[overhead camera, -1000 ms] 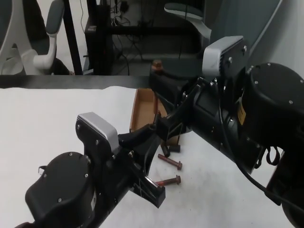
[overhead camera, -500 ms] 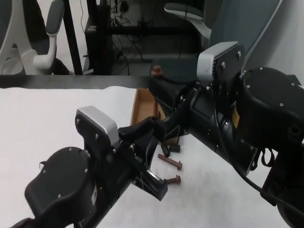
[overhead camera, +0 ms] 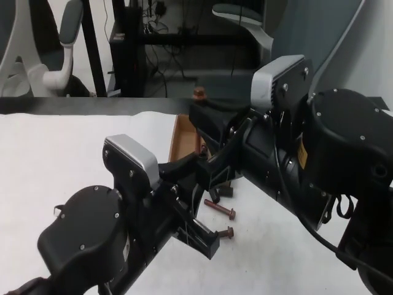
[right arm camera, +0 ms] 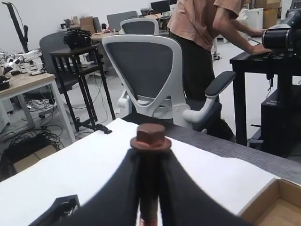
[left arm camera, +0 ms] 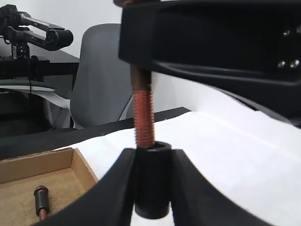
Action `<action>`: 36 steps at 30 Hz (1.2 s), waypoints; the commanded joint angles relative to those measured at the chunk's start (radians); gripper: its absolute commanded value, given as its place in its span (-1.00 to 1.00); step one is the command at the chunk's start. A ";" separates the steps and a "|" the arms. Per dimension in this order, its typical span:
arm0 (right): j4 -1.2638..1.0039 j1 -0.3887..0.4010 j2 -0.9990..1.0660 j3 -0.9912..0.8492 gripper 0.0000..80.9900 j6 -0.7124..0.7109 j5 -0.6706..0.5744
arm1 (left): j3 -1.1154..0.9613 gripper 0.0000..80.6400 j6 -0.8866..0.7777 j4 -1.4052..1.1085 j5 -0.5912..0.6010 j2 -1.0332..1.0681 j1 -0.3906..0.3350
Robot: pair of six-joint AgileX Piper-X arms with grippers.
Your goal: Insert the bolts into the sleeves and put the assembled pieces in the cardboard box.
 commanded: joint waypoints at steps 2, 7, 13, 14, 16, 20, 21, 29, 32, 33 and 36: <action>0.027 0.005 -0.010 -0.002 -1.00 -0.010 -0.010 | -0.019 -0.96 0.007 -0.032 -0.050 -0.004 -0.001; 0.027 0.005 -0.010 -0.002 -1.00 -0.018 -0.010 | -0.019 -0.96 0.007 -0.030 -0.066 -0.004 -0.001; 0.027 0.005 -0.010 -0.002 -1.00 -0.027 -0.010 | -0.019 -0.96 0.007 -0.036 -0.096 -0.004 -0.001; 0.027 0.005 -0.010 -0.002 -1.00 -0.027 -0.010 | -0.019 -0.96 0.007 -0.045 -0.096 -0.004 -0.001; 0.027 0.005 -0.010 -0.002 -1.00 -0.027 -0.010 | -0.019 -0.96 0.005 -0.068 -0.096 -0.004 -0.001; 0.018 0.005 -0.010 -0.002 -1.00 -0.024 0.009 | -0.019 -0.96 -0.026 -0.106 -0.096 -0.004 -0.001; 0.016 0.005 -0.010 -0.002 -1.00 -0.024 0.015 | -0.019 -0.96 -0.032 -0.106 -0.096 -0.004 -0.001; -0.007 0.005 0.000 -0.002 -1.00 -0.024 0.014 | -0.019 -0.96 -0.064 -0.105 -0.091 -0.004 -0.001; -0.036 0.005 0.012 -0.002 -1.00 -0.024 0.014 | -0.019 -0.96 -0.079 -0.105 -0.091 -0.004 -0.001; -0.036 0.005 0.012 -0.002 -1.00 -0.024 0.014 | -0.019 -0.96 -0.079 -0.105 -0.091 -0.004 -0.001; -0.035 0.005 0.012 -0.002 -1.00 -0.031 0.014 | -0.019 -0.96 -0.079 -0.105 -0.091 -0.004 -0.001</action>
